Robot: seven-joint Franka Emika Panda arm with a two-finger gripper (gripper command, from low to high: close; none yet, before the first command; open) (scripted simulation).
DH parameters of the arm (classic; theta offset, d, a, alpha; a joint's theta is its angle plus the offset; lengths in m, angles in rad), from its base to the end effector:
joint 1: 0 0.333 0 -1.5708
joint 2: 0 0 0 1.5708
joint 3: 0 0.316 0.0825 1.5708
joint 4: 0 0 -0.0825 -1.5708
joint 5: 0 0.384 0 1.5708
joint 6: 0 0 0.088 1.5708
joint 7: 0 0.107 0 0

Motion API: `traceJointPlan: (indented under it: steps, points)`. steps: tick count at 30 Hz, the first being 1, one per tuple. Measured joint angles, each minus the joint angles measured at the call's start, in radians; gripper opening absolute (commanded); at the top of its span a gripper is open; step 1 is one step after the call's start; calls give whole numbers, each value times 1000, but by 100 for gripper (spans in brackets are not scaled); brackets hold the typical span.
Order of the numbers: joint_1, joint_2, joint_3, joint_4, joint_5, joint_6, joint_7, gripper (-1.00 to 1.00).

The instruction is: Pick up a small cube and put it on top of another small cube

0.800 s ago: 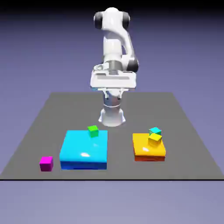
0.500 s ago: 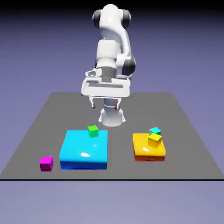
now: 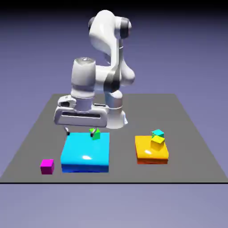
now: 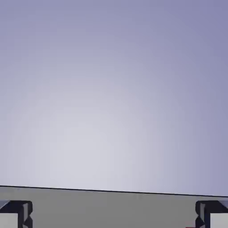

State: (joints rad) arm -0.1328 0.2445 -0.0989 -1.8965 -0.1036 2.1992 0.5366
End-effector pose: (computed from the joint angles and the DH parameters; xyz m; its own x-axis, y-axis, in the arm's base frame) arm 0.6018 -0.1426 0.3810 0.7590 -0.6427 0.1041 -0.6501 -0.7568 0.0671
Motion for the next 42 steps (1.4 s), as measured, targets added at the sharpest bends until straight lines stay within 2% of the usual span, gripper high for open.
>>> traceJointPlan:
  steps: [34,42]
  points:
    - [-195,1096,-133,1227,-139,-1126,-275,0]
    - [-189,987,-125,938,-144,-948,-232,0]
